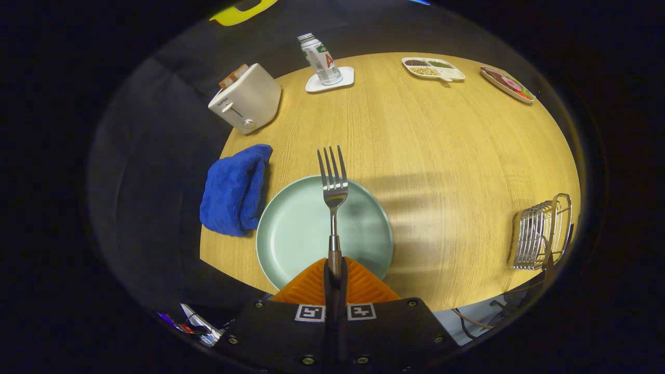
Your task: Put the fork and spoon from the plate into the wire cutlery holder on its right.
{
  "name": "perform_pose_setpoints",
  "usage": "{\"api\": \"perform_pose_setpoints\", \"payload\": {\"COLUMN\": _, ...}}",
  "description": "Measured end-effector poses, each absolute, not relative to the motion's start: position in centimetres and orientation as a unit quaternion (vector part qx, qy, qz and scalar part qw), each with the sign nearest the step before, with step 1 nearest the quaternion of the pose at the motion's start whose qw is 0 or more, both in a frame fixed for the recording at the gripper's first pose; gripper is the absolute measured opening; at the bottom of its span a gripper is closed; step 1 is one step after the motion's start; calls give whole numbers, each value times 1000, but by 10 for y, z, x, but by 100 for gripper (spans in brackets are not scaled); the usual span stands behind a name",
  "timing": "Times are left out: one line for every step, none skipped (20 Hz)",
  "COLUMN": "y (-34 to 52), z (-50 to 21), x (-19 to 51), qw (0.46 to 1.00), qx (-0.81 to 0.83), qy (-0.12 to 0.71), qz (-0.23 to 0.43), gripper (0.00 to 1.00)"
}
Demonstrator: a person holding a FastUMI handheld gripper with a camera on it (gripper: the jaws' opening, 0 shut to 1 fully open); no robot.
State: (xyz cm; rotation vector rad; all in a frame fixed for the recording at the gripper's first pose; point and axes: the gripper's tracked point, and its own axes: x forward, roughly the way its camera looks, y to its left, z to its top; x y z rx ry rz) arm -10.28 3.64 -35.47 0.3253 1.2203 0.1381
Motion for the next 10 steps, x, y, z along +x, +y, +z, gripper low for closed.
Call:
{"api": "perform_pose_setpoints", "payload": {"y": 29, "z": -351, "x": -103, "qw": 809, "qx": 155, "qy": 564, "qz": 57, "gripper": 1}}
{"api": "perform_pose_setpoints", "payload": {"y": 22, "z": -348, "x": -101, "qw": 812, "qx": 160, "qy": 559, "qz": 48, "gripper": 1}}
{"api": "perform_pose_setpoints", "payload": {"y": 19, "z": -343, "x": -99, "qw": 815, "qx": 167, "qy": 554, "qz": 40, "gripper": 1}}
{"api": "perform_pose_setpoints", "payload": {"y": 12, "z": -341, "x": -100, "qw": 817, "qx": 172, "qy": 550, "qz": 32, "gripper": 1}}
{"api": "perform_pose_setpoints", "payload": {"y": 5, "z": -336, "x": -103, "qw": 819, "qx": 176, "qy": 546, "qz": 24, "gripper": 1}}
{"api": "perform_pose_setpoints", "payload": {"y": -3, "z": -334, "x": -106, "qw": 821, "qx": 179, "qy": 541, "qz": 16, "gripper": 1}}
{"api": "perform_pose_setpoints", "payload": {"y": -10, "z": -331, "x": -108, "qw": 823, "qx": 184, "qy": 537, "qz": 8, "gripper": 1}}
{"api": "perform_pose_setpoints", "payload": {"y": -16, "z": -329, "x": -109, "qw": 825, "qx": 188, "qy": 533, "qz": 1, "gripper": 1}}
{"api": "perform_pose_setpoints", "payload": {"y": -22, "z": -325, "x": -111, "qw": 826, "qx": 193, "qy": 529, "qz": -6, "gripper": 1}}
{"api": "perform_pose_setpoints", "payload": {"y": -28, "z": -322, "x": -111, "qw": 828, "qx": 197, "qy": 525, "qz": -12, "gripper": 1}}
